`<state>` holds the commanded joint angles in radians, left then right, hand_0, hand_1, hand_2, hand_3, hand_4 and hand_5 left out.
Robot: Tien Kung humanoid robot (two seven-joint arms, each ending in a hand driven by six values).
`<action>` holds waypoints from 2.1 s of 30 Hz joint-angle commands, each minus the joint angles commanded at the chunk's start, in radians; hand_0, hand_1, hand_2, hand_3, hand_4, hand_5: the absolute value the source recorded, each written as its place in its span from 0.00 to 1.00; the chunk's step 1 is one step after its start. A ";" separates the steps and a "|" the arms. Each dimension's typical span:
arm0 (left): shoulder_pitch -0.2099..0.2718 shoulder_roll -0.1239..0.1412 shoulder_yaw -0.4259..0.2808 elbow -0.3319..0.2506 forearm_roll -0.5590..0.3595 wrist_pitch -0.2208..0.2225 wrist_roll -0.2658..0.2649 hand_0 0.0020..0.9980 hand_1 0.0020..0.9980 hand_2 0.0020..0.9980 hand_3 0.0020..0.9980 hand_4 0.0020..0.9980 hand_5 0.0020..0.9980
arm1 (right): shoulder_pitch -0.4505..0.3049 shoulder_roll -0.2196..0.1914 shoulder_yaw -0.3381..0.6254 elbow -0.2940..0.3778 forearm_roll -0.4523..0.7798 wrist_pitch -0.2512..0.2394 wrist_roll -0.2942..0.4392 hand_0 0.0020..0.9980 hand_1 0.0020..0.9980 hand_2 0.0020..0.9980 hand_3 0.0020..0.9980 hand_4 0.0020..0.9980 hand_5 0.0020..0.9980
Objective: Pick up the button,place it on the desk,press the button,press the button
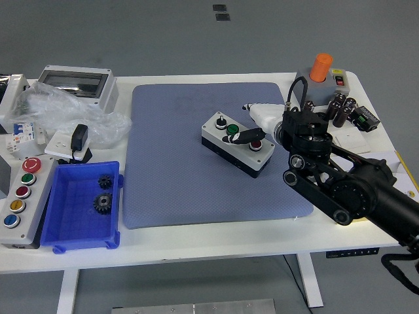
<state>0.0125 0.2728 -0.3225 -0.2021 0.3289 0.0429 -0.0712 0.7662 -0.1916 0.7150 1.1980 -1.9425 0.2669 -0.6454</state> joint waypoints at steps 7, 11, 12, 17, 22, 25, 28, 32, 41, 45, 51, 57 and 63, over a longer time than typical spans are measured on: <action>0.001 -0.001 0.004 0.000 -0.004 0.000 0.000 0.58 0.63 0.60 0.61 0.54 0.26 | 0.017 0.005 -0.012 -0.036 0.009 -0.005 0.000 0.67 0.94 1.00 1.00 1.00 0.80; 0.001 -0.001 0.006 0.000 -0.005 -0.001 -0.001 0.58 0.63 0.60 0.61 0.54 0.26 | 0.032 0.010 -0.034 -0.054 0.032 0.001 0.000 0.62 0.80 1.00 1.00 1.00 0.81; 0.001 -0.001 0.006 0.000 -0.004 -0.001 -0.001 0.58 0.63 0.60 0.61 0.54 0.26 | 0.035 0.012 -0.039 -0.056 0.038 0.002 0.000 0.62 0.80 1.00 1.00 1.00 0.81; 0.000 -0.001 0.009 0.000 -0.006 -0.001 -0.002 0.58 0.63 0.60 0.61 0.54 0.26 | 0.042 0.022 -0.060 -0.067 0.065 0.007 0.000 0.62 0.75 0.90 1.00 1.00 0.84; 0.000 -0.001 0.013 0.000 -0.010 0.000 -0.003 0.58 0.64 0.60 0.61 0.54 0.26 | 0.041 0.029 -0.063 -0.066 0.077 0.007 0.000 0.61 0.73 0.86 1.00 1.00 0.84; 0.001 -0.001 0.014 0.000 -0.011 0.000 -0.004 0.58 0.64 0.60 0.61 0.54 0.26 | 0.043 0.036 -0.072 -0.081 0.087 0.004 0.000 0.61 0.73 0.86 1.00 1.00 0.84; 0.000 -0.002 0.014 0.000 -0.010 0.000 -0.005 0.58 0.64 0.60 0.61 0.53 0.25 | 0.042 0.047 -0.092 -0.124 0.101 -0.006 0.000 0.61 0.73 0.87 1.00 1.00 0.85; 0.002 -0.004 0.016 0.000 -0.013 -0.001 -0.007 0.58 0.64 0.60 0.61 0.53 0.25 | 0.036 0.052 -0.111 -0.149 0.104 -0.047 0.000 0.61 0.73 0.87 1.00 1.00 0.85; 0.004 -0.004 0.021 0.000 -0.019 0.001 -0.011 0.58 0.64 0.60 0.61 0.53 0.25 | 0.035 0.056 -0.160 -0.147 0.088 -0.139 0.000 0.60 0.70 0.80 1.00 1.00 0.80; 0.004 -0.005 0.020 0.000 -0.019 0.001 -0.011 0.58 0.64 0.60 0.61 0.53 0.25 | 0.036 0.060 -0.185 -0.146 0.089 -0.144 0.000 0.56 0.60 0.62 0.80 0.87 0.35; 0.005 -0.005 0.020 0.001 -0.021 0.000 -0.012 0.58 0.64 0.60 0.61 0.53 0.25 | 0.036 0.064 -0.206 -0.141 0.075 -0.154 0.000 0.56 0.60 0.62 0.80 0.87 0.35; 0.006 -0.006 0.022 0.001 -0.023 0.001 -0.014 0.58 0.64 0.60 0.61 0.54 0.25 | 0.039 0.064 -0.223 -0.132 0.050 -0.163 0.000 0.33 0.57 0.53 0.58 0.70 0.21; 0.006 -0.005 0.021 0.001 -0.024 0.002 -0.015 0.58 0.64 0.60 0.61 0.54 0.25 | 0.041 0.063 -0.242 -0.126 0.035 -0.165 0.000 0.33 0.57 0.53 0.58 0.70 0.21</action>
<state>0.0190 0.2679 -0.3010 -0.2013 0.3052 0.0445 -0.0867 0.8068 -0.1288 0.4731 1.0717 -1.9079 0.1023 -0.6454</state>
